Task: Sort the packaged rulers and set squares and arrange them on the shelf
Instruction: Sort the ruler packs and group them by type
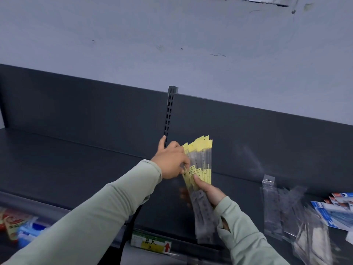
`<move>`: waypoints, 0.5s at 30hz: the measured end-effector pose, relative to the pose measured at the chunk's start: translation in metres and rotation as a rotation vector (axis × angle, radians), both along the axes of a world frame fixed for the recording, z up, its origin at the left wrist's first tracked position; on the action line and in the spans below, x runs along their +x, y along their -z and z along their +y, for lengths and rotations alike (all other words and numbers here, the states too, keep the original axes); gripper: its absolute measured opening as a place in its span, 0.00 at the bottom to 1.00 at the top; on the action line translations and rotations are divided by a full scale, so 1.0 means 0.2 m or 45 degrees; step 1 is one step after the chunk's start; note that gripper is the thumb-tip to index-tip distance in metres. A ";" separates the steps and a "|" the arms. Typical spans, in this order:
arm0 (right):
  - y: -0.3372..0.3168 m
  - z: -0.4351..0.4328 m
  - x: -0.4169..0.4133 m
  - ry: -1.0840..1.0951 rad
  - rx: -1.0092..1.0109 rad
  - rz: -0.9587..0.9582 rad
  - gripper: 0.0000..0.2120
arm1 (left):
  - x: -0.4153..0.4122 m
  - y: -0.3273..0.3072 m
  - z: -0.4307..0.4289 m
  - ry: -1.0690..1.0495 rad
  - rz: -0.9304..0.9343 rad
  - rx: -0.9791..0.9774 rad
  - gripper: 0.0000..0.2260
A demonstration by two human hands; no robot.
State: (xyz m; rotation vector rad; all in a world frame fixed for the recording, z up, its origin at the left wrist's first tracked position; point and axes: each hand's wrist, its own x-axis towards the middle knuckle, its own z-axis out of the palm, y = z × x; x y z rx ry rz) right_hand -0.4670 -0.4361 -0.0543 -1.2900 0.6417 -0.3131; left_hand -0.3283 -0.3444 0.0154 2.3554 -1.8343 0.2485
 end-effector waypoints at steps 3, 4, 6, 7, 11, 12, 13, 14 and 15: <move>-0.01 0.02 -0.02 -0.130 0.095 -0.069 0.22 | -0.01 0.04 -0.01 0.069 -0.012 -0.090 0.10; 0.00 0.02 -0.02 -0.144 0.082 -0.091 0.22 | 0.00 0.06 -0.02 0.078 -0.035 -0.140 0.16; -0.01 0.00 -0.02 -0.141 0.045 -0.065 0.20 | 0.00 0.09 -0.02 0.088 -0.123 -0.223 0.31; -0.02 -0.01 -0.02 -0.152 0.028 -0.023 0.19 | 0.01 0.10 -0.02 0.115 -0.216 -0.211 0.38; -0.04 -0.04 -0.01 -0.315 -0.174 0.240 0.27 | 0.01 0.11 -0.07 0.356 -0.660 -0.070 0.31; -0.05 -0.04 0.00 -0.365 -0.240 0.298 0.28 | 0.02 0.11 -0.08 0.375 -0.678 -0.030 0.23; -0.06 -0.05 0.00 -0.407 -0.294 0.357 0.27 | 0.02 0.10 -0.08 0.369 -0.658 0.007 0.16; -0.06 -0.06 0.00 -0.442 -0.337 0.409 0.27 | 0.03 0.10 -0.08 0.346 -0.616 0.045 0.11; -0.07 -0.07 0.01 -0.466 -0.369 0.460 0.26 | 0.02 0.11 -0.08 0.313 -0.574 0.093 0.09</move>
